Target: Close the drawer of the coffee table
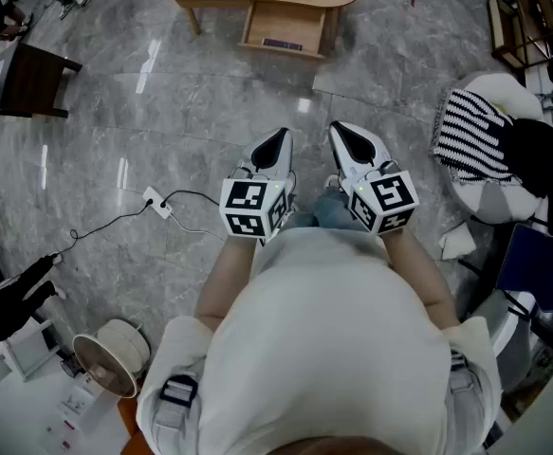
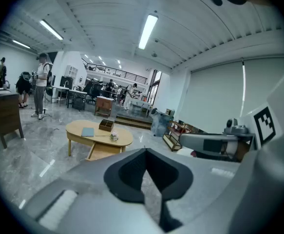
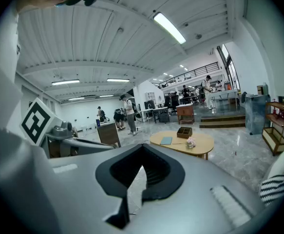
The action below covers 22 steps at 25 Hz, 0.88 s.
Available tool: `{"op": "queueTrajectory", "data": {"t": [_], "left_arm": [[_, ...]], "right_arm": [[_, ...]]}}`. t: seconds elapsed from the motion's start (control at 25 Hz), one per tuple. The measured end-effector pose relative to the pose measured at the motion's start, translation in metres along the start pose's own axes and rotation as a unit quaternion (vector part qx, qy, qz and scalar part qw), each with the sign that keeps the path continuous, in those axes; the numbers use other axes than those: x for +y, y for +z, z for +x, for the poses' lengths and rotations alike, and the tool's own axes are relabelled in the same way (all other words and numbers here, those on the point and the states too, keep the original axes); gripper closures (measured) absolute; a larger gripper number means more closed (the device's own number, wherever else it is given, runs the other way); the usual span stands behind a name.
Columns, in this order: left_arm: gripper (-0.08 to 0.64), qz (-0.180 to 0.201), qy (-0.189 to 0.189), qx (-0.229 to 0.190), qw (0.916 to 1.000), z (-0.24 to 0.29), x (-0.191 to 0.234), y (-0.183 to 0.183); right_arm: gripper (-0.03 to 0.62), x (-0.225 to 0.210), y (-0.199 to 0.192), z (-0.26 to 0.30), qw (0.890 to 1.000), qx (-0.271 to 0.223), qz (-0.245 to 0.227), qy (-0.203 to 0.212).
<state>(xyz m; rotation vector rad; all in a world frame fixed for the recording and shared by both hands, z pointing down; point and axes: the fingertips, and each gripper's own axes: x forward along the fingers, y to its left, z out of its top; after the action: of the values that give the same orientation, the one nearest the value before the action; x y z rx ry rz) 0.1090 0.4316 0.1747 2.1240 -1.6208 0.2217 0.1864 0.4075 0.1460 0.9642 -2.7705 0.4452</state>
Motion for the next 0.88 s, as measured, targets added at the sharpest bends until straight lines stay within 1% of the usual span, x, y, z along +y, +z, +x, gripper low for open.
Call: {"op": "queueTrajectory", "data": {"t": [0.16, 0.32, 0.44, 0.56, 0.72, 0.88], "left_arm": [[0.558, 0.007, -0.006, -0.004, 0.9999, -0.017, 0.004, -0.003], [0.558, -0.003, -0.009, -0.007, 0.9999, -0.029, 0.01, -0.008], [0.558, -0.014, -0.007, -0.013, 0.9998, -0.035, 0.016, -0.007], [0.558, -0.015, -0.001, -0.021, 0.9997, -0.044, 0.021, -0.007], [0.558, -0.019, 0.005, -0.025, 0.9995, -0.057, 0.033, -0.01], [0.558, -0.023, 0.013, -0.022, 0.9994, -0.062, 0.046, -0.017]], "right_arm": [[0.595, 0.014, -0.004, -0.006, 1.0, -0.006, 0.001, -0.012], [0.595, 0.026, -0.006, -0.011, 1.0, -0.01, -0.002, -0.018], [0.595, 0.035, -0.008, -0.011, 1.0, -0.007, -0.007, -0.011], [0.595, 0.046, -0.013, -0.01, 1.0, -0.003, -0.009, -0.003], [0.594, 0.064, -0.017, -0.007, 1.0, -0.008, 0.002, 0.008], [0.594, 0.071, -0.02, 0.0, 1.0, -0.006, -0.001, 0.003]]}}
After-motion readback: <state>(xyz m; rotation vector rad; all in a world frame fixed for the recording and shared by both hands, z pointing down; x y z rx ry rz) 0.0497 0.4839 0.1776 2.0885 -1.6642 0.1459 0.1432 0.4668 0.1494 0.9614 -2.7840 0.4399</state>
